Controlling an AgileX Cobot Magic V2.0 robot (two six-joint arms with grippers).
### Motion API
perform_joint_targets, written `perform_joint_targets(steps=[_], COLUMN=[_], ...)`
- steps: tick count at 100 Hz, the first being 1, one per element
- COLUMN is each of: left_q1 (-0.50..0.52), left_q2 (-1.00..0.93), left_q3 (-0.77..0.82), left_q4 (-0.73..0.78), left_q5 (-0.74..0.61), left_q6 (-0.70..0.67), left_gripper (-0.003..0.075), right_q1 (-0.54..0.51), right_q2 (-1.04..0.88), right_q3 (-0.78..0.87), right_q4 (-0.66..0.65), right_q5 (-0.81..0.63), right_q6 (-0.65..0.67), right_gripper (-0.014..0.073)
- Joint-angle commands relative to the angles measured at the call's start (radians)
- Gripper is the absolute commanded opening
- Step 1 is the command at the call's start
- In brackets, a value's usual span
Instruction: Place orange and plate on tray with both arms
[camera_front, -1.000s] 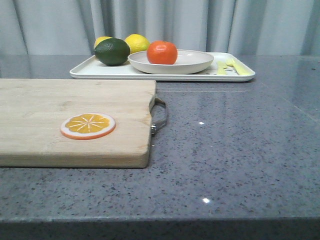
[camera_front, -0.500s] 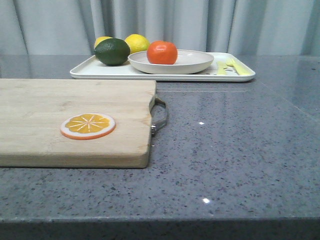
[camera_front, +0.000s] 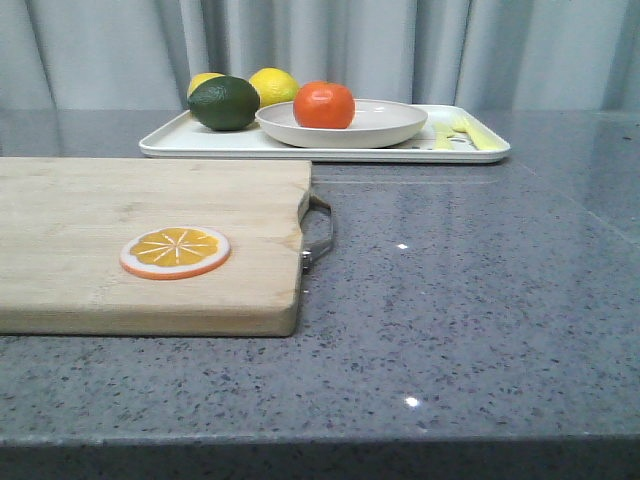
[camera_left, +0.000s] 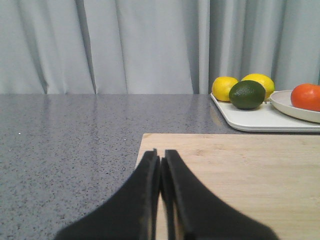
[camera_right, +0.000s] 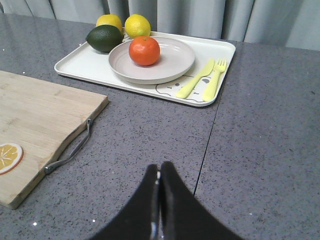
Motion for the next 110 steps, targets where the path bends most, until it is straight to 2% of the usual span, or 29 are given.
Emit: perform_joint_targets(steps=[1, 23, 110], left_q1=[0.012, 0.023, 0.023], left_q2=[-0.024, -0.037, -0.035], left_q3=[0.009, 0.009, 0.009], left_q4=[0.0, 0.0, 0.0], left_q5=[-0.041, 0.018, 0.02], left_q6=[0.001, 0.001, 0.001], left_gripper=[-0.002, -0.002, -0.002], right_q1=[-0.001, -0.001, -0.001], right_q2=[0.006, 0.006, 0.006], right_q3=[-0.024, -0.024, -0.024], right_q4=[0.001, 0.001, 0.001], right_q5=[-0.071, -0.071, -0.071], right_q6=[-0.012, -0.012, -0.012], right_gripper=[-0.0066, -0.0066, -0.0066])
